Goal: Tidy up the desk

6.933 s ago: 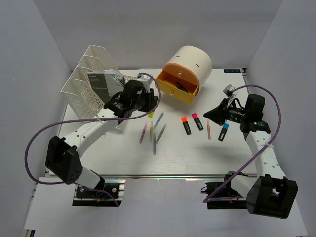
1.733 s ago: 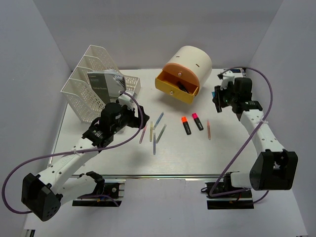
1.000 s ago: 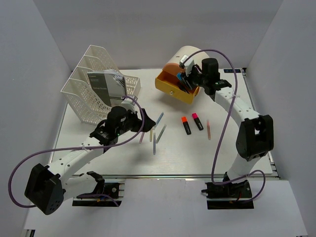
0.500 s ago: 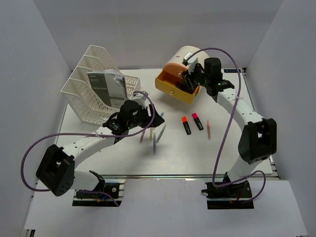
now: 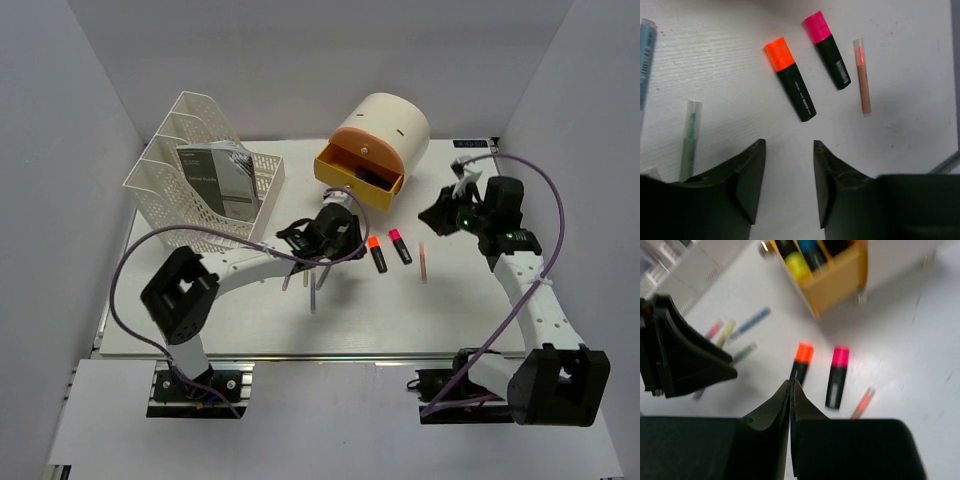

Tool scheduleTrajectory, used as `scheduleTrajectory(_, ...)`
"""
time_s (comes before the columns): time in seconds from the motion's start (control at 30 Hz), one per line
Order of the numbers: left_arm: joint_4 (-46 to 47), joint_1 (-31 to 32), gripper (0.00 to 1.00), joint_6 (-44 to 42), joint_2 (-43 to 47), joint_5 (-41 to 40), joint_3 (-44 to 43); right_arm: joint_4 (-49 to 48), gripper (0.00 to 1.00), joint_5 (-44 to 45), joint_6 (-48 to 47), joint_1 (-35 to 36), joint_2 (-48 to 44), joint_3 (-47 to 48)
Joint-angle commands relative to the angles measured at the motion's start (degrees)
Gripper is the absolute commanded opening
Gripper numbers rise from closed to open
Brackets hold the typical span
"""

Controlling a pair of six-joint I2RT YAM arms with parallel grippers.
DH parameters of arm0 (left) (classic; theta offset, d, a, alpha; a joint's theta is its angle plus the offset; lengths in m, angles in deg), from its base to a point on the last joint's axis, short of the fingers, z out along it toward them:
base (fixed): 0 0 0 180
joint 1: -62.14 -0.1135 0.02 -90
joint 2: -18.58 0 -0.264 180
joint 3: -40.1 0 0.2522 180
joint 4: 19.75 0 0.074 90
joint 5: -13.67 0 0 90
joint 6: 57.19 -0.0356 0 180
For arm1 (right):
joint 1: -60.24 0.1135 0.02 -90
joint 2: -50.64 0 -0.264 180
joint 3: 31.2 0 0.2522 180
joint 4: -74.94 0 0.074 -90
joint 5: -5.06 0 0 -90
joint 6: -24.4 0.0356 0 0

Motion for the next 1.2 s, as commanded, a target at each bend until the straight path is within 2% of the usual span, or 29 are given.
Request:
scheduleTrajectory(0.0,-6.5,3.0,0.55,2.9,-3.9,-9.4,-6.9,4.6,0.06,-8.1,3.2,-4.9,-0.8,-3.3)
scheduleTrajectory(0.07,-9.4,4.7,0.57,3.4,-7.7,-13.1,-11.5,7.3,0.17,-13.0,2.2,-7.5,-0.5,-1.8)
scheduleTrajectory(0.17,-14.1,5.9,0.61,5.0,-11.6,-18.6,-16.6,7.5,0.29,-17.6,2.2,-8.8,0.7,-2.8)
scheduleTrajectory(0.23,-15.7,6.7,0.64,6.0,-15.1,-20.7,-20.6,8.5,0.31,-17.5,1.5,-10.0,1.3,-2.5)
scheduleTrajectory(0.63,-24.9,8.9,0.64,9.1,-29.3,-26.8,-37.6,7.5,0.34,-14.8,1.5,-12.9,-1.8,-3.1)
scheduleTrajectory(1.17,-26.5,9.4,0.62,9.9,-36.6,-28.3,-41.2,6.9,0.35,-16.8,2.0,-15.8,-3.3,-3.5)
